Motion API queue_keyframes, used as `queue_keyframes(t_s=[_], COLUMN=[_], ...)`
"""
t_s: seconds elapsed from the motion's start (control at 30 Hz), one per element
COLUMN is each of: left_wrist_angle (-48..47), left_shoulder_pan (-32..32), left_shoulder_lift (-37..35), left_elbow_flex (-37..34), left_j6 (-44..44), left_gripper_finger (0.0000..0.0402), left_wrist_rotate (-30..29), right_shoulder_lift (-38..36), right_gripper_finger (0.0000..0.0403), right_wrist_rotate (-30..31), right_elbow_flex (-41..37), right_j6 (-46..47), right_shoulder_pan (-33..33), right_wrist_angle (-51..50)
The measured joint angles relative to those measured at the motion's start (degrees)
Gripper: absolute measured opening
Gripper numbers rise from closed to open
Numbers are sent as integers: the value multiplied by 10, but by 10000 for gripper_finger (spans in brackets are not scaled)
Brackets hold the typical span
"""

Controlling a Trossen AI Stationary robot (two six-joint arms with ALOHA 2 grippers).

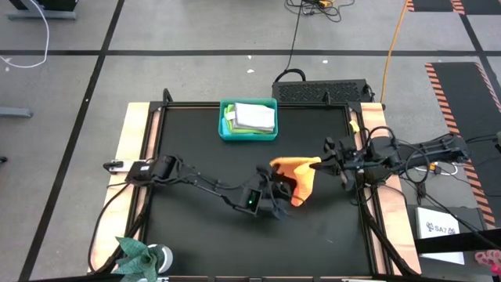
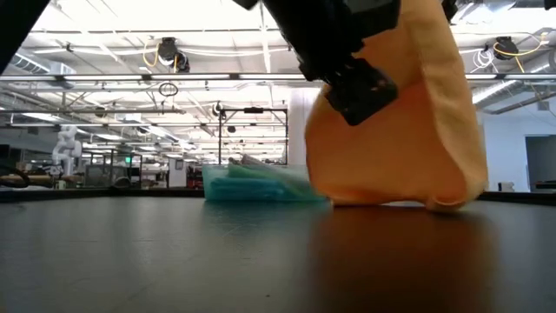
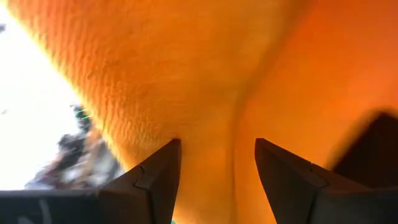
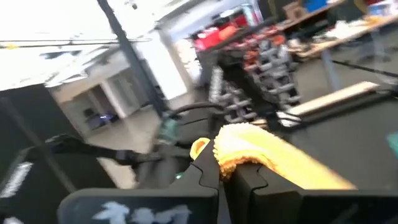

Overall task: Fold microfiber towels
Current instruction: Fold the orange microfiber towel

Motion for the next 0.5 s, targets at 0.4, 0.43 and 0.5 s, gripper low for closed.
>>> queue_keyframes(t_s=[0.4, 0.43, 0.5], left_wrist_angle=[58, 65, 72], left_shoulder_pan=[16, 15, 15], left_shoulder_lift=[-38, -47, -62], left_elbow_flex=[0, 0, 0], left_j6=[82, 73, 56], left_gripper_finger=[207, 207, 207], left_wrist_rotate=[-205, -200, -199], right_shoulder_lift=[0, 0, 0], right_gripper_finger=[0, 0, 0], right_wrist_rotate=[-33, -33, -33], right_elbow_flex=[0, 0, 0], right_j6=[19, 19, 19], right_shoulder_pan=[0, 0, 0], right_wrist_angle=[1, 0, -2])
